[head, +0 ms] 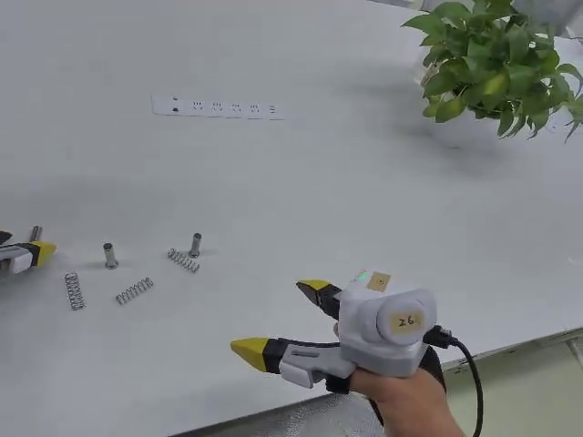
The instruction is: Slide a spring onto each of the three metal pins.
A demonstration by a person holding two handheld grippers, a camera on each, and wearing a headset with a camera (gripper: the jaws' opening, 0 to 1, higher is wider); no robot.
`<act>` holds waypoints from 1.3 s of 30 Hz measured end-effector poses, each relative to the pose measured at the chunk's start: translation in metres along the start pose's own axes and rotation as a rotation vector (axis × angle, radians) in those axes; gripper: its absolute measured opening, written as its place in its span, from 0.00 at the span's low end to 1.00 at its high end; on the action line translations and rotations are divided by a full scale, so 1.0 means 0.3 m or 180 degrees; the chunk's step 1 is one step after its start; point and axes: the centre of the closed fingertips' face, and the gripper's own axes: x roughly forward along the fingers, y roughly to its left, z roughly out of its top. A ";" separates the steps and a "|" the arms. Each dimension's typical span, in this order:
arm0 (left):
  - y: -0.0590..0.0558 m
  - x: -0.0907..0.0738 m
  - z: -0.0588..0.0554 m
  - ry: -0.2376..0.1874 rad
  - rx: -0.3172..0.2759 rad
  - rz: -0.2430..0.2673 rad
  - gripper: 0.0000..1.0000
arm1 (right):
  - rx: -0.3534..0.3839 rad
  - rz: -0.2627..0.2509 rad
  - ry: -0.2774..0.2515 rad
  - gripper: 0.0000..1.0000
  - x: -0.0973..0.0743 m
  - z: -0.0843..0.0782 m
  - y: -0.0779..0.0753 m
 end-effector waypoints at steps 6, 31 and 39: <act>0.002 0.031 0.005 0.0036 0.0136 0.0041 0.25 | 0.0014 -0.0006 -0.0003 0.73 0.003 0.003 -0.004; 0.023 0.046 0.026 0.0101 -0.0017 0.0127 0.00 | 0.0012 -0.0041 -0.0040 0.72 0.002 0.021 -0.011; 0.045 0.006 0.068 -0.0031 -0.0016 0.0181 0.00 | 0.0043 -0.0057 -0.0064 0.72 -0.004 0.016 -0.017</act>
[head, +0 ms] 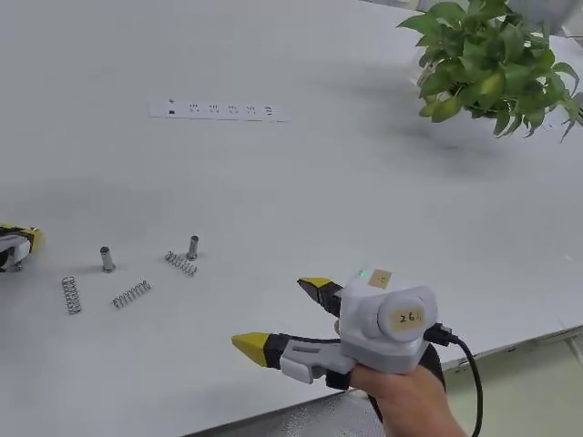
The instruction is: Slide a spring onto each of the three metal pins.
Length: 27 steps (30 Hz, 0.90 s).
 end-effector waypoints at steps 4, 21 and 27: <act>0.012 -0.016 0.011 -0.0038 -0.0009 0.0029 0.00 | -0.0005 0.0012 -0.0004 0.72 0.002 -0.001 0.004; 0.023 -0.060 0.013 -0.0081 0.0021 0.0095 0.00 | -0.0027 0.0054 -0.0036 0.73 0.003 0.002 0.017; 0.021 -0.075 0.007 -0.0067 0.0081 0.0118 0.00 | -0.0022 0.0054 -0.0050 0.73 0.000 0.000 0.016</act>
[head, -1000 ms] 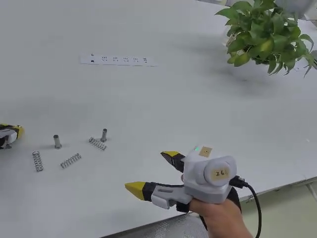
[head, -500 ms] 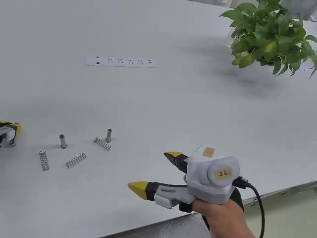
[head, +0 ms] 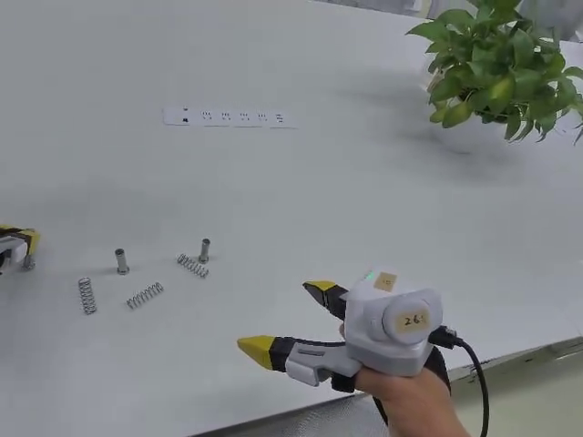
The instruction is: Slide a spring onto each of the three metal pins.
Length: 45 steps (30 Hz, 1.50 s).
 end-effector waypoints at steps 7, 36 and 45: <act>-0.014 -0.023 -0.005 0.0014 0.0085 0.0000 0.00 | 0.0016 0.0001 -0.0006 0.73 -0.004 -0.007 0.000; -0.057 -0.099 -0.066 0.0115 0.0183 0.0002 0.00 | 0.0051 0.0011 -0.0046 0.73 -0.021 -0.026 0.004; -0.067 -0.108 -0.076 0.0142 0.0178 -0.0024 0.00 | 0.0050 0.0021 -0.0042 0.72 -0.026 -0.032 0.006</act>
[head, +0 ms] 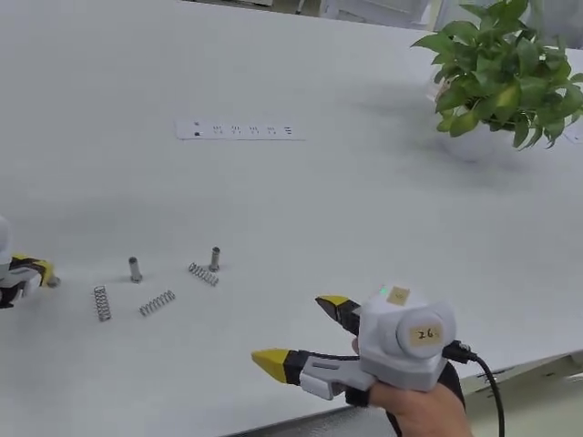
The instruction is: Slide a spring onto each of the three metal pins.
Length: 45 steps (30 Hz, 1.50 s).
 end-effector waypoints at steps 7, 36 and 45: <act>-0.008 -0.006 -0.003 0.0032 0.0098 0.0002 0.00 | 0.0006 0.0008 0.0007 0.72 -0.003 -0.008 0.003; -0.022 -0.054 -0.042 0.0039 -0.0117 -0.0058 0.18 | 0.0056 -0.0007 -0.0014 0.72 -0.010 -0.023 -0.009; -0.021 -0.112 -0.137 0.0047 -0.0191 -0.0034 0.21 | 0.0066 -0.0016 -0.0012 0.72 -0.020 -0.032 -0.014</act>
